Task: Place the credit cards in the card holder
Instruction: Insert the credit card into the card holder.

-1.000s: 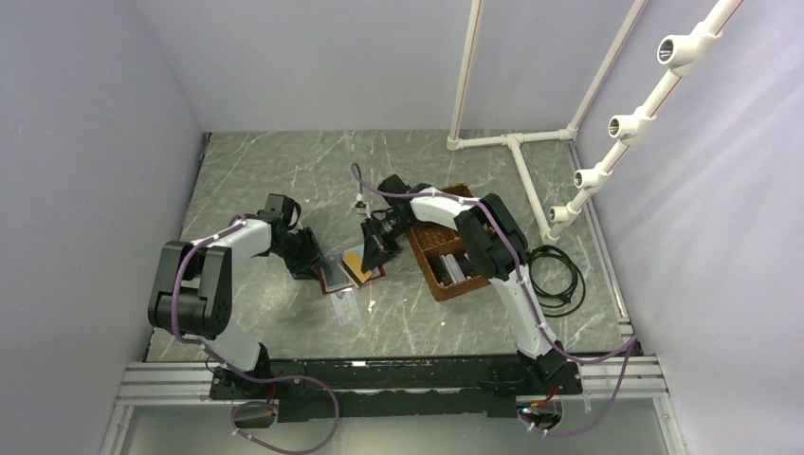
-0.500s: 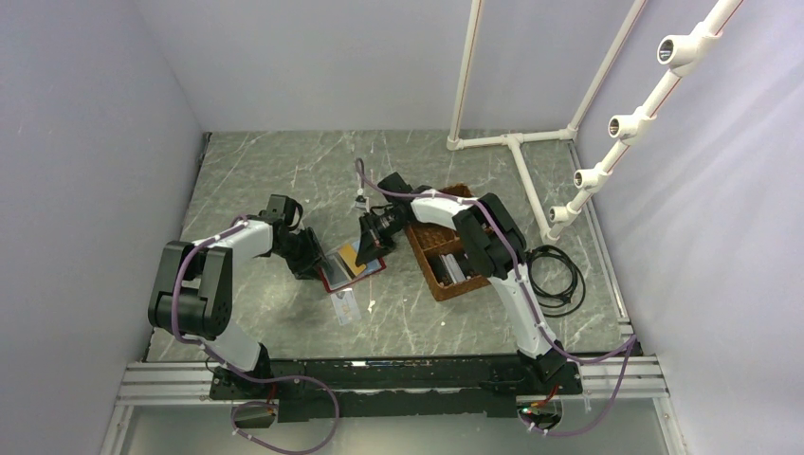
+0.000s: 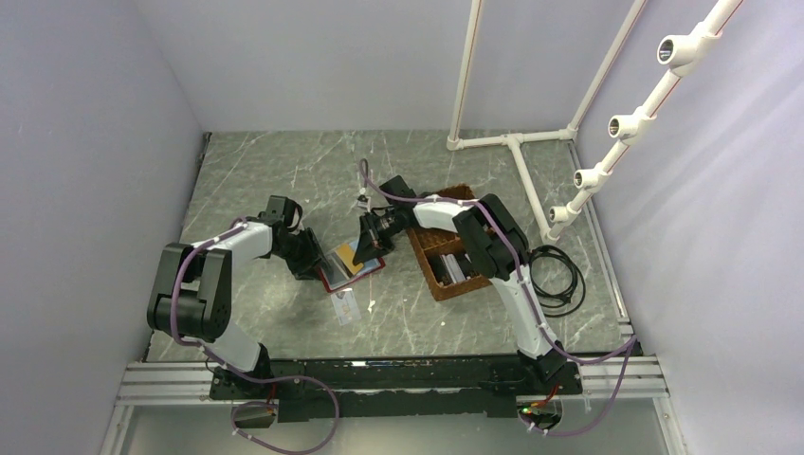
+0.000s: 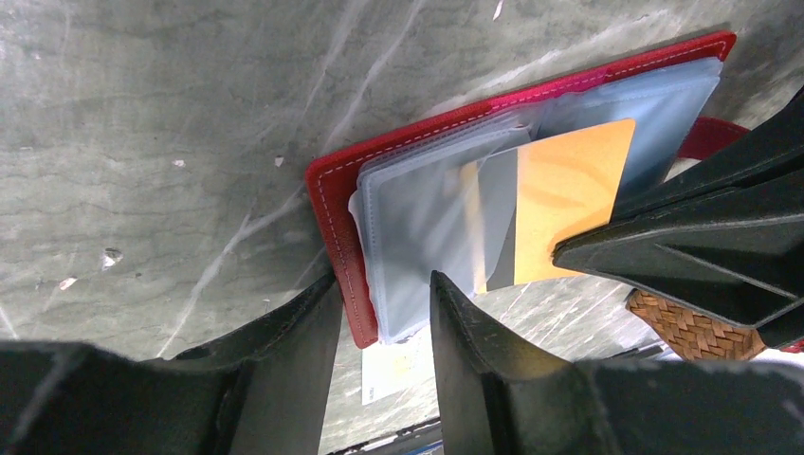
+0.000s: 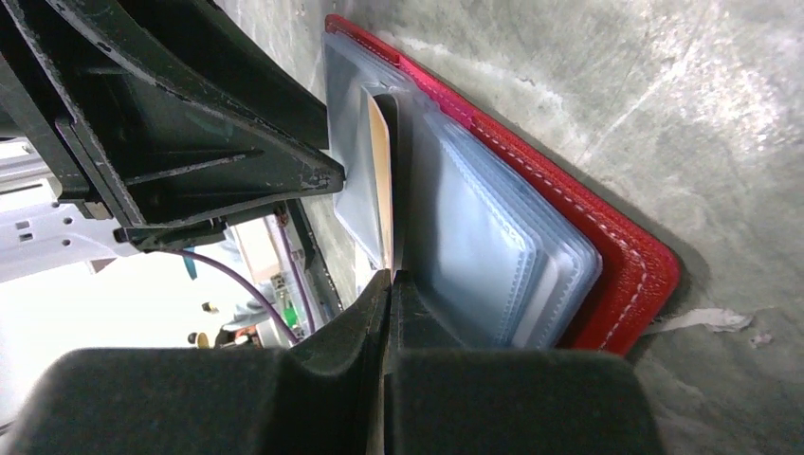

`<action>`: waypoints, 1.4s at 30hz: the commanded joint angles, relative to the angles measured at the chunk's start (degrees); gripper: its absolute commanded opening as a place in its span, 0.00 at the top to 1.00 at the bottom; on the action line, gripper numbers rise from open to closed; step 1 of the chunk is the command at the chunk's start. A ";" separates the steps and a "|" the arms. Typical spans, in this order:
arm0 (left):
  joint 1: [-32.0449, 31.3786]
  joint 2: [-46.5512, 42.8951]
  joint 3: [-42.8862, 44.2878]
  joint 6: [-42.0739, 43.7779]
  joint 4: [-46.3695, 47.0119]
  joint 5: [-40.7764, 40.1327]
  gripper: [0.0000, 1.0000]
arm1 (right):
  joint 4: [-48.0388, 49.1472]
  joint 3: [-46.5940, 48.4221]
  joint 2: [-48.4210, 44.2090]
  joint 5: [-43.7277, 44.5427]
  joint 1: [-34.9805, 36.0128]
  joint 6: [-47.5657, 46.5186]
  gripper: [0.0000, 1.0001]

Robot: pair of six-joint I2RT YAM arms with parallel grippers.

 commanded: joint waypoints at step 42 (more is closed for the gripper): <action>-1.24 2.11 -4.95 -1.36 4.25 1.12 0.58 | 30.17 -23.65 -10.43 18.41 -0.33 18.23 1.00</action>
